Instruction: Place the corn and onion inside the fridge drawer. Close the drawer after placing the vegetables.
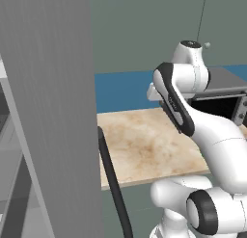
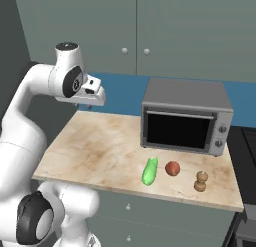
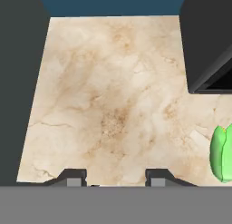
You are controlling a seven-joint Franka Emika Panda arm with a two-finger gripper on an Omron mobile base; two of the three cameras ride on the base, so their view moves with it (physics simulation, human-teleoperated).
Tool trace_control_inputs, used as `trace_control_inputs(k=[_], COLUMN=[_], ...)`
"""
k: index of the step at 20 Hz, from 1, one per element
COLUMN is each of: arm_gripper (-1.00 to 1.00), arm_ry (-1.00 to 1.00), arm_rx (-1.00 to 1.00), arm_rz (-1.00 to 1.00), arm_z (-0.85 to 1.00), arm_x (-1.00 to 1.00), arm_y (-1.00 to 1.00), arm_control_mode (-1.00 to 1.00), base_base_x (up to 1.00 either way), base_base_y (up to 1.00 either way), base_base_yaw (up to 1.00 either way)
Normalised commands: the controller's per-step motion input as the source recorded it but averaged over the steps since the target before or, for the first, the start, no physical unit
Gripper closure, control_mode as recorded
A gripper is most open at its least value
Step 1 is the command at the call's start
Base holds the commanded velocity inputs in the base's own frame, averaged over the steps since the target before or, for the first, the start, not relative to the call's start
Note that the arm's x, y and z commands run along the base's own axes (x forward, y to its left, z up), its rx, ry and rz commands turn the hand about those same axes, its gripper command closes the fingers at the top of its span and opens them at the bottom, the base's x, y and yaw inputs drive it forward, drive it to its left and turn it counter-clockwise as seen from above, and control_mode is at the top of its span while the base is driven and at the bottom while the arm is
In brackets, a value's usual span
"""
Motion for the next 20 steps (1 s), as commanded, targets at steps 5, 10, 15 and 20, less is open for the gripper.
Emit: trace_control_inputs(k=[5,10,15,20], arm_gripper=[-1.0,-1.0,-1.0,-1.0], arm_ry=[0.0,0.16,0.01,0.06], arm_rx=[-0.01,-0.08,0.04,0.07], arm_rz=[0.0,-0.07,-0.09,0.0], arm_z=[-0.24,-0.75,-0.98,-0.99], arm_x=[-0.22,-0.16,-0.17,0.05], arm_y=[0.0,-0.02,-0.73,-0.91], arm_control_mode=[-1.0,-1.0,-1.0,-1.0], base_base_x=[0.0,0.0,0.0,0.0], base_base_y=[0.0,0.0,0.0,0.0], base_base_yaw=[0.0,0.0,0.0,0.0])
